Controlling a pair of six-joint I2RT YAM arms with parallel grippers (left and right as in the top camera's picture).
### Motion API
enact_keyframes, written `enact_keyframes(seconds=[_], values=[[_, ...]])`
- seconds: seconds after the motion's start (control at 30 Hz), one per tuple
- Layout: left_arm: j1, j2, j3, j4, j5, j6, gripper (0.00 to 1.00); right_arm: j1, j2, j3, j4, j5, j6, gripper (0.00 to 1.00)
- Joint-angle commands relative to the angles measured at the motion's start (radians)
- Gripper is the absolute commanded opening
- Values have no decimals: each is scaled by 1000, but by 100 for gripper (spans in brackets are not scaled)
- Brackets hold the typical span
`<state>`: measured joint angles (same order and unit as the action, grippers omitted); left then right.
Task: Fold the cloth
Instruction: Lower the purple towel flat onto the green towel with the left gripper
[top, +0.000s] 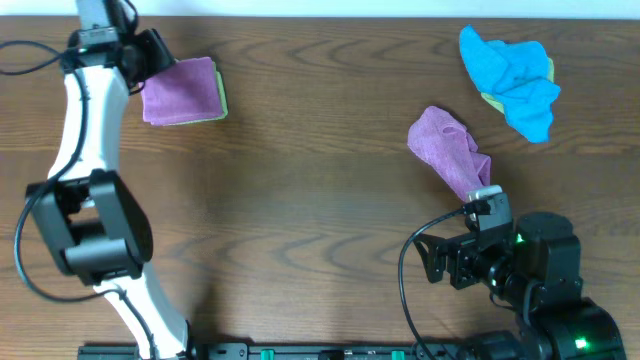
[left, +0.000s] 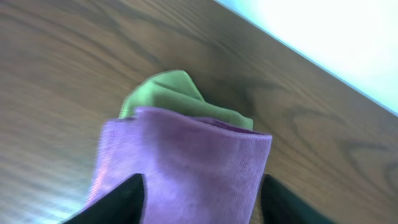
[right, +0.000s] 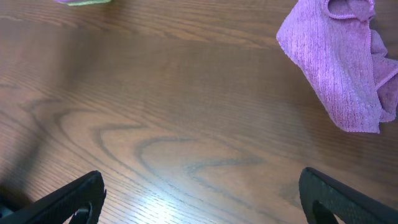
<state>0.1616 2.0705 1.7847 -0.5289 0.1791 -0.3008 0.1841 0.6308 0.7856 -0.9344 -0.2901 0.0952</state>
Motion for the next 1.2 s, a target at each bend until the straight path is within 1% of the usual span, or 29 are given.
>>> enact_keyframes(seconds=[0.0,0.07,0.1,0.13,0.2,0.3,0.43,0.5,0.73,1.07,1.17], values=[[-31,68,18,35,23,-40,47,-7,-3,-5,-2,-5,9,99],[-45,100,18,74,23,-72,39,-7,-3,-5,-2,-5,9,99],[-48,111,18,87,24,-85,38,-7,-3,-5,-2,-5,9,99],[-52,122,18,98,23,-99,34,-7,-3,-5,-2,-5,9,99],[-58,143,18,118,21,-108,29,-7,-3,-5,-2,-5,9,99],[-60,167,18,137,12,-108,25,-7,-3,-5,-2,-5,9,99],[-60,195,18,140,-36,-118,23,-7,-3,-5,-2,-5,9,99],[-60,209,18,150,-59,-119,23,-7,-3,-5,-2,-5,9,99],[-60,259,18,206,-61,-128,22,-7,-3,-5,-2,-5,9,99],[-59,286,18,222,-101,-134,23,-7,-3,-5,-2,-5,9,99],[-58,279,19,214,-72,-132,28,-7,-3,-5,-2,-5,9,99]])
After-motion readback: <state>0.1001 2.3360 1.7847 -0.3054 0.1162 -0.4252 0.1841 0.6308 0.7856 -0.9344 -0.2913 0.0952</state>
